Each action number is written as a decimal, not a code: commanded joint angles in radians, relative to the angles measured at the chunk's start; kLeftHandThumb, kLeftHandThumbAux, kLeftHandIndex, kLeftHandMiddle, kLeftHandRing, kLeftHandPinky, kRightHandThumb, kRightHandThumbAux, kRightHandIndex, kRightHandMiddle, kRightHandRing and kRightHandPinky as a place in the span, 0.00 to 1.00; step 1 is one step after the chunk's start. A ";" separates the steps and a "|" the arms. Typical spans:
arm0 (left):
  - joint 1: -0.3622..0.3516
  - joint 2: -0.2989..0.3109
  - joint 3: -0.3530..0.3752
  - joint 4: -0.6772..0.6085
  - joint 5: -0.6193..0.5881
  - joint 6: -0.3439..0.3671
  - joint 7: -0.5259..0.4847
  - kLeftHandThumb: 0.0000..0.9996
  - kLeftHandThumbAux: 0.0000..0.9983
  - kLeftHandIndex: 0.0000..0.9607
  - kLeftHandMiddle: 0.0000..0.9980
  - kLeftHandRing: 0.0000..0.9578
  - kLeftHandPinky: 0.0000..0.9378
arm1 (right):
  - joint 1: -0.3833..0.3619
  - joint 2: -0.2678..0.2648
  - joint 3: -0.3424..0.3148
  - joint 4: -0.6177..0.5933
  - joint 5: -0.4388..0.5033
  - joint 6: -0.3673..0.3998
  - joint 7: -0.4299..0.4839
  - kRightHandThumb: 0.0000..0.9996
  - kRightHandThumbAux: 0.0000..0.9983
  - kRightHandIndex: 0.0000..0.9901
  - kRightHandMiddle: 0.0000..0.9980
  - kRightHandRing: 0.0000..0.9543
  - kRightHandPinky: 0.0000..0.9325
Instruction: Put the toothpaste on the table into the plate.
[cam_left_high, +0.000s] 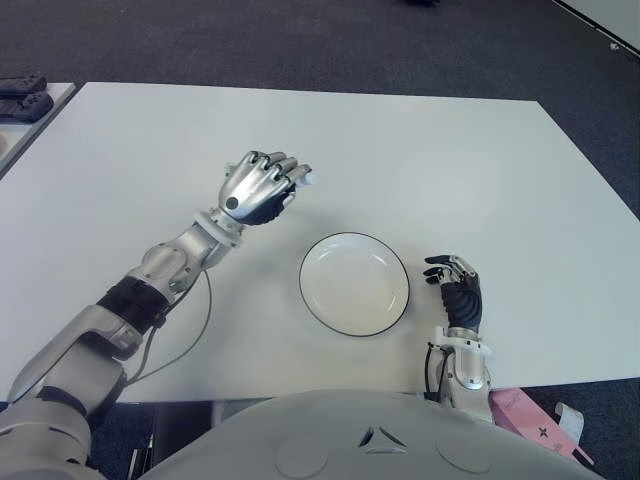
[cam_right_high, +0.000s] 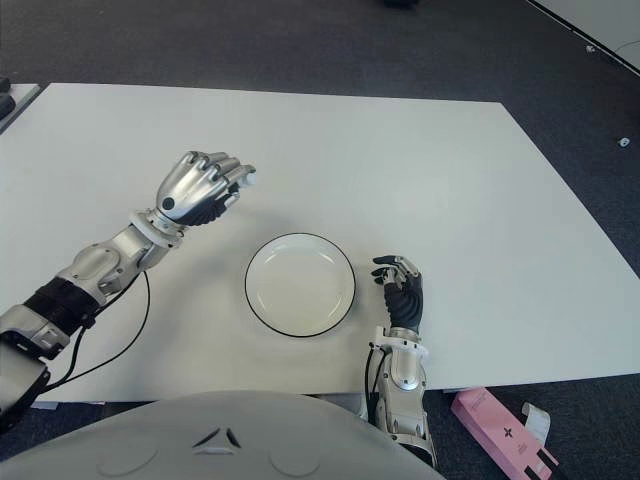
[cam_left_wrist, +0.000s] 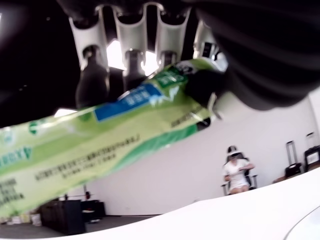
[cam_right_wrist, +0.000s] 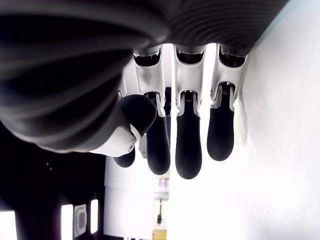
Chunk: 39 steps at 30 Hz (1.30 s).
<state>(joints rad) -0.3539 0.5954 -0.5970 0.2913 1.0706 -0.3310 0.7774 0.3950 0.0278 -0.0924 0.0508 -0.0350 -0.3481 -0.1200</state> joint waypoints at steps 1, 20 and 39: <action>0.015 -0.026 -0.039 -0.075 0.038 -0.077 0.016 0.73 0.70 0.46 0.89 0.91 0.94 | 0.003 0.014 0.004 0.017 0.011 0.013 0.003 0.84 0.69 0.45 0.46 0.55 0.55; 0.019 -0.029 -0.123 -0.205 0.115 -0.263 -0.199 0.72 0.71 0.46 0.89 0.95 0.97 | 0.017 0.027 0.012 -0.017 0.009 0.018 0.006 0.84 0.69 0.45 0.46 0.55 0.55; 0.102 -0.055 -0.151 -0.254 0.019 -0.279 -0.578 0.71 0.71 0.46 0.90 0.95 0.96 | 0.027 0.026 0.010 -0.019 -0.001 0.024 0.001 0.84 0.69 0.45 0.46 0.55 0.55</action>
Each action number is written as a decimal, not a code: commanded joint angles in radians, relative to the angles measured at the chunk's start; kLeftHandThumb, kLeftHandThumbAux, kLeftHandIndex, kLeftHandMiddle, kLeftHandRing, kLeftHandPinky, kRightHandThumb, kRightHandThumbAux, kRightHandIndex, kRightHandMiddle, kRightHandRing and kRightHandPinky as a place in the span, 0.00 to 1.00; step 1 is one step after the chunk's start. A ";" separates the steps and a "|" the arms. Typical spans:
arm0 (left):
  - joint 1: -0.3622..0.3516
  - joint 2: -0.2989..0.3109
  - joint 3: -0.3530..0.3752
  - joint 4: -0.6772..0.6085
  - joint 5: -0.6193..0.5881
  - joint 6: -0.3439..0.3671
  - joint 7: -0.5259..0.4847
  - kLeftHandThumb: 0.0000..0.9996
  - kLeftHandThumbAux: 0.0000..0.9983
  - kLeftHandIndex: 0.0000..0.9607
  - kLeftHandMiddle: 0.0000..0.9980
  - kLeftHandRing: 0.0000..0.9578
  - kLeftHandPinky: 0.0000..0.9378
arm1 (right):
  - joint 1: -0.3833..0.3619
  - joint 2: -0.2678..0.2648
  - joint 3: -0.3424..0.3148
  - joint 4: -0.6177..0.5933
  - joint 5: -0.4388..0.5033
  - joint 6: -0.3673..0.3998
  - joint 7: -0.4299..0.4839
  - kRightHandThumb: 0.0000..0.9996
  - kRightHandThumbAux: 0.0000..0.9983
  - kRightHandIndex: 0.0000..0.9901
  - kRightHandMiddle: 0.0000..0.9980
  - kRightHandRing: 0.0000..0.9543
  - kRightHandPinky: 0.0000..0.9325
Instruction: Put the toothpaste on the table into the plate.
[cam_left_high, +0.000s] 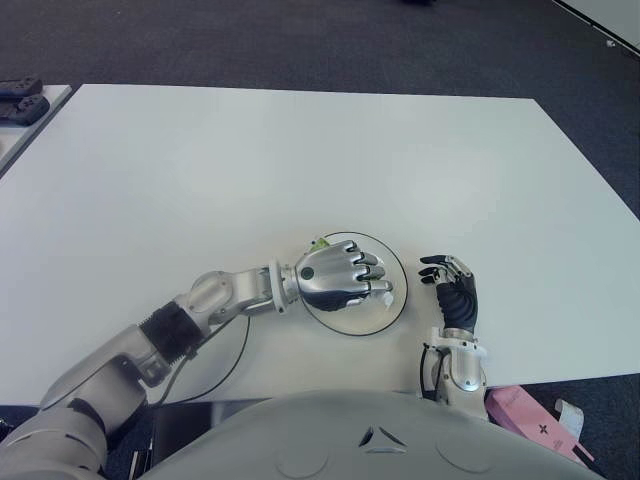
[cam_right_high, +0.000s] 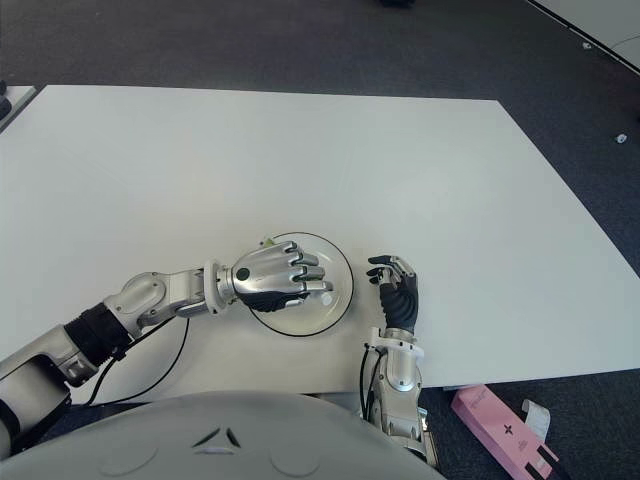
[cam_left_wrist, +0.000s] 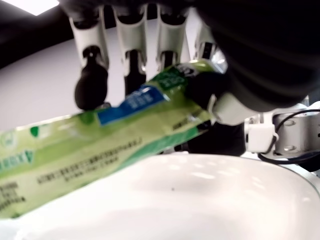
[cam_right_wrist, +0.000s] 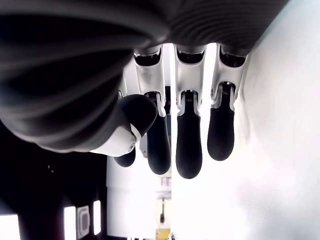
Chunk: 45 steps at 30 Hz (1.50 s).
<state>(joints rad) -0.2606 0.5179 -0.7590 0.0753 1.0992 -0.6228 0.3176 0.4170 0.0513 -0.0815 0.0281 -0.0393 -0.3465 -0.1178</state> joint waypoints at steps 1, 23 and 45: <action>0.010 0.024 0.012 -0.046 -0.009 0.014 -0.138 0.71 0.71 0.46 0.90 0.95 0.96 | 0.005 0.002 -0.002 0.003 0.004 0.023 -0.001 0.84 0.69 0.45 0.46 0.55 0.55; 0.025 -0.002 0.067 0.017 -0.056 -0.046 -0.138 0.69 0.72 0.43 0.33 0.35 0.39 | 0.001 -0.002 -0.009 0.017 0.005 0.006 0.000 0.84 0.69 0.45 0.46 0.55 0.55; 0.052 0.007 0.135 -0.032 -0.066 -0.033 -0.138 0.00 0.62 0.00 0.00 0.00 0.03 | 0.001 0.001 -0.006 0.017 0.002 -0.003 0.000 0.84 0.69 0.45 0.46 0.55 0.56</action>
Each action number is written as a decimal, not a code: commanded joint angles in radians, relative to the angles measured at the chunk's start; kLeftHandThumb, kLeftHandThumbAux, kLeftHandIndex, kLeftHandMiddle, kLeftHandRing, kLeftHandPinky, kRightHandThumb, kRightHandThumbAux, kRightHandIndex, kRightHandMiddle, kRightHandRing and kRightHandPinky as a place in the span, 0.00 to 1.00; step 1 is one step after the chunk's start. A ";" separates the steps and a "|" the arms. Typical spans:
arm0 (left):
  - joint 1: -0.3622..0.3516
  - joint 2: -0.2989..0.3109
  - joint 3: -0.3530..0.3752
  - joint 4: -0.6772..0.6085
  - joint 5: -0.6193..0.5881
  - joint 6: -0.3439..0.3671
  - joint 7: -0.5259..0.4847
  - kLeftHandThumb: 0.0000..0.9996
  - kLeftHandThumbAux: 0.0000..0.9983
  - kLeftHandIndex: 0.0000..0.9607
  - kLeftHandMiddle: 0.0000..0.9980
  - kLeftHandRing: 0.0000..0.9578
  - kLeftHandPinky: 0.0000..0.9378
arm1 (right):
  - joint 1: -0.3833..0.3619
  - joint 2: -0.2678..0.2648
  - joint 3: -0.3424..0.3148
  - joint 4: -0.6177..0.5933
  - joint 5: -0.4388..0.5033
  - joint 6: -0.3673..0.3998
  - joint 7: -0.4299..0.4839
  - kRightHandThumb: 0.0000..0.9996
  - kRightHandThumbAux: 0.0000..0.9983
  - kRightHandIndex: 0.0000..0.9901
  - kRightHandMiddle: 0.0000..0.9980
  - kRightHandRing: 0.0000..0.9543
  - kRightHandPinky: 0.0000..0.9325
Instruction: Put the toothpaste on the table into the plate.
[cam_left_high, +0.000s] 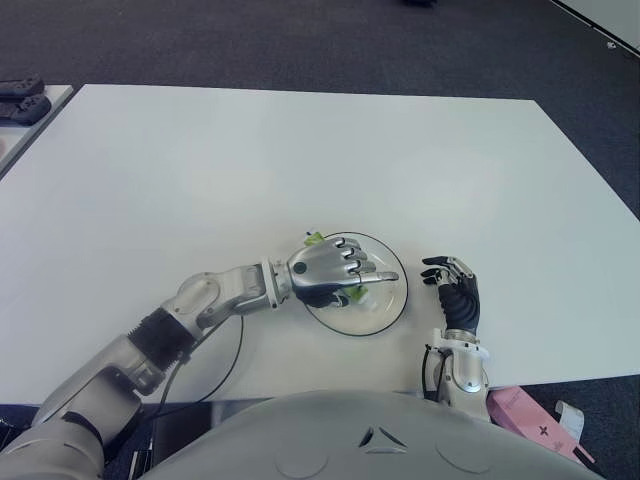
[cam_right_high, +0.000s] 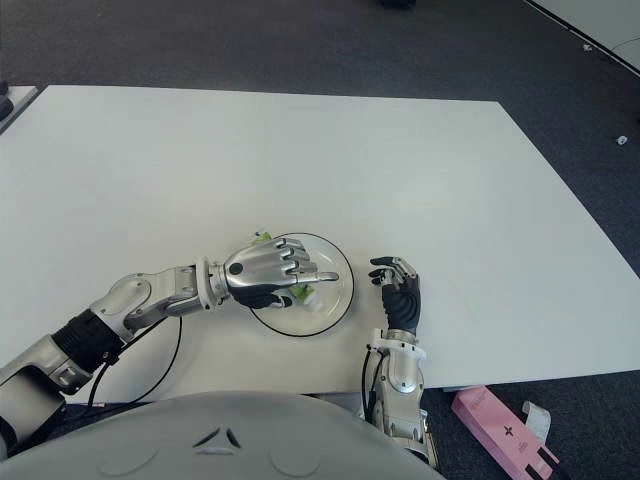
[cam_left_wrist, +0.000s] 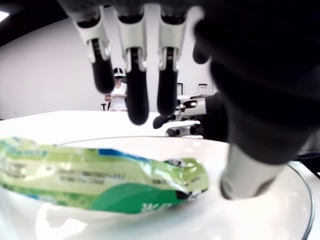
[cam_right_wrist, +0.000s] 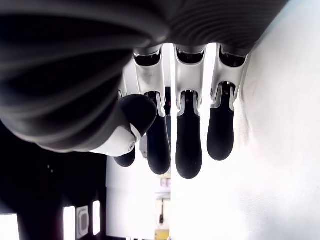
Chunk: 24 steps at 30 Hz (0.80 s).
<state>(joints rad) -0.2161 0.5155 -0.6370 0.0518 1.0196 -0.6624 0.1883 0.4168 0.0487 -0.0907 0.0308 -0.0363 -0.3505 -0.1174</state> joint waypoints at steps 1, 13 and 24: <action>0.008 0.010 0.014 -0.009 0.018 0.008 -0.005 0.00 0.62 0.00 0.00 0.00 0.03 | 0.001 0.003 0.004 0.014 -0.002 0.000 -0.001 0.84 0.69 0.45 0.46 0.55 0.56; 0.031 -0.003 0.041 -0.030 0.035 0.049 0.019 0.00 0.54 0.00 0.00 0.00 0.03 | 0.001 0.003 0.006 0.007 -0.001 0.016 0.001 0.84 0.69 0.45 0.46 0.55 0.55; 0.041 -0.005 0.049 -0.035 0.048 0.073 0.038 0.04 0.51 0.00 0.00 0.00 0.05 | -0.002 0.003 0.007 0.010 -0.007 0.018 -0.004 0.84 0.69 0.45 0.46 0.55 0.56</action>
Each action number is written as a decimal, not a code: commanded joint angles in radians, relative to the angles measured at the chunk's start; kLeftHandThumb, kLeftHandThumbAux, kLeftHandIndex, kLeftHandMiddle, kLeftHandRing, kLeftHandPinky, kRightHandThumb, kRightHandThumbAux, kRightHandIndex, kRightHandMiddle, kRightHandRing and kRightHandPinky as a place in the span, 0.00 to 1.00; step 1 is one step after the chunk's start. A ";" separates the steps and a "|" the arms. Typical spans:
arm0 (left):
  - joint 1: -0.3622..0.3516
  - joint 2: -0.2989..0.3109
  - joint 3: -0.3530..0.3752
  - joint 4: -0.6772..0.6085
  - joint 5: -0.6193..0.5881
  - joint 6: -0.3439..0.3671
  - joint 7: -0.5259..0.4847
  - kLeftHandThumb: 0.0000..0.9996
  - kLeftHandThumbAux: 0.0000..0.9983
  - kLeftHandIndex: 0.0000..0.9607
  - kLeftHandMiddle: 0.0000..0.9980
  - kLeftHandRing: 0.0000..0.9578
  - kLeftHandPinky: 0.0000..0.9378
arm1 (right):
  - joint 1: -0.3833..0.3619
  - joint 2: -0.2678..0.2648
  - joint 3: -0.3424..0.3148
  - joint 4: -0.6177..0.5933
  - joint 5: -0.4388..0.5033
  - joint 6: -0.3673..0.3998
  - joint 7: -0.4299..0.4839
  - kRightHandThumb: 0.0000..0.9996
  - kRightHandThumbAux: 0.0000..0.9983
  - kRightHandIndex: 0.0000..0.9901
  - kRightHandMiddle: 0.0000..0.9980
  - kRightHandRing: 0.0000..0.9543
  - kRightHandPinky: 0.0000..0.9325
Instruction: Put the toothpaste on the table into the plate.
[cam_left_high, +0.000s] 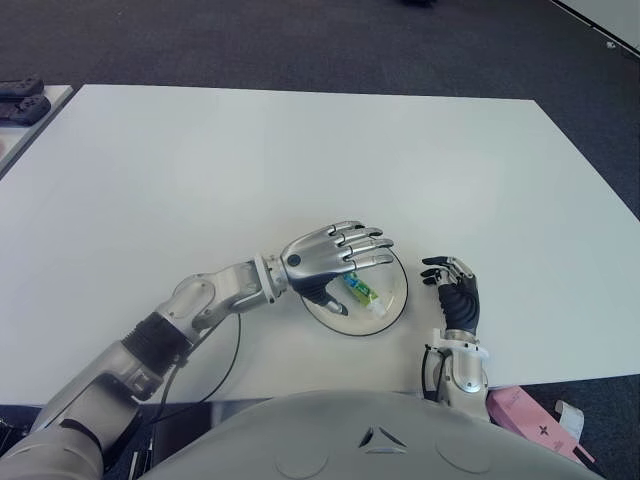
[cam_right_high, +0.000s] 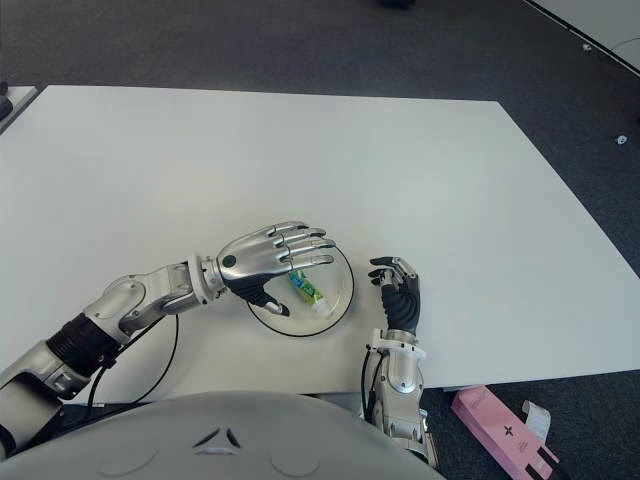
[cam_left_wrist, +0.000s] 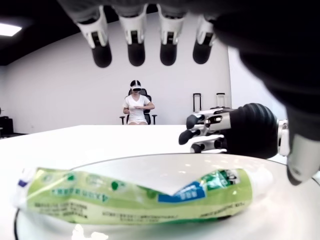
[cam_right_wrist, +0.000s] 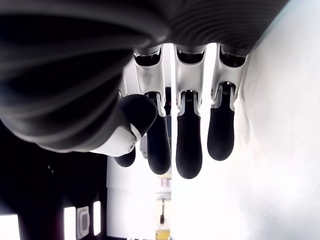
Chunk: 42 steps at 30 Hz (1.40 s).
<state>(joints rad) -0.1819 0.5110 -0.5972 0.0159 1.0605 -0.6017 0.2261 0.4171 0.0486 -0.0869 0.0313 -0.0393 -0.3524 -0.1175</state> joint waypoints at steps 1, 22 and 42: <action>0.007 -0.001 0.010 0.001 0.006 0.013 0.000 0.05 0.51 0.00 0.00 0.00 0.05 | -0.003 0.003 0.003 0.010 -0.004 0.020 -0.004 0.84 0.69 0.45 0.46 0.55 0.56; 0.087 -0.173 0.263 0.126 -0.316 0.103 0.228 0.37 0.72 0.16 0.19 0.23 0.35 | -0.020 0.002 0.000 0.035 0.009 0.011 0.002 0.84 0.68 0.45 0.46 0.55 0.56; 0.237 -0.340 0.563 0.078 -1.046 0.396 -0.146 0.19 1.00 0.55 0.48 0.50 0.53 | -0.046 0.003 -0.003 0.057 0.007 -0.004 -0.002 0.84 0.69 0.45 0.46 0.54 0.55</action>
<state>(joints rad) 0.0330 0.1829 -0.0639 0.0683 0.0720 -0.2350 0.1242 0.3782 0.0483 -0.0899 0.0677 -0.0353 -0.3576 -0.1178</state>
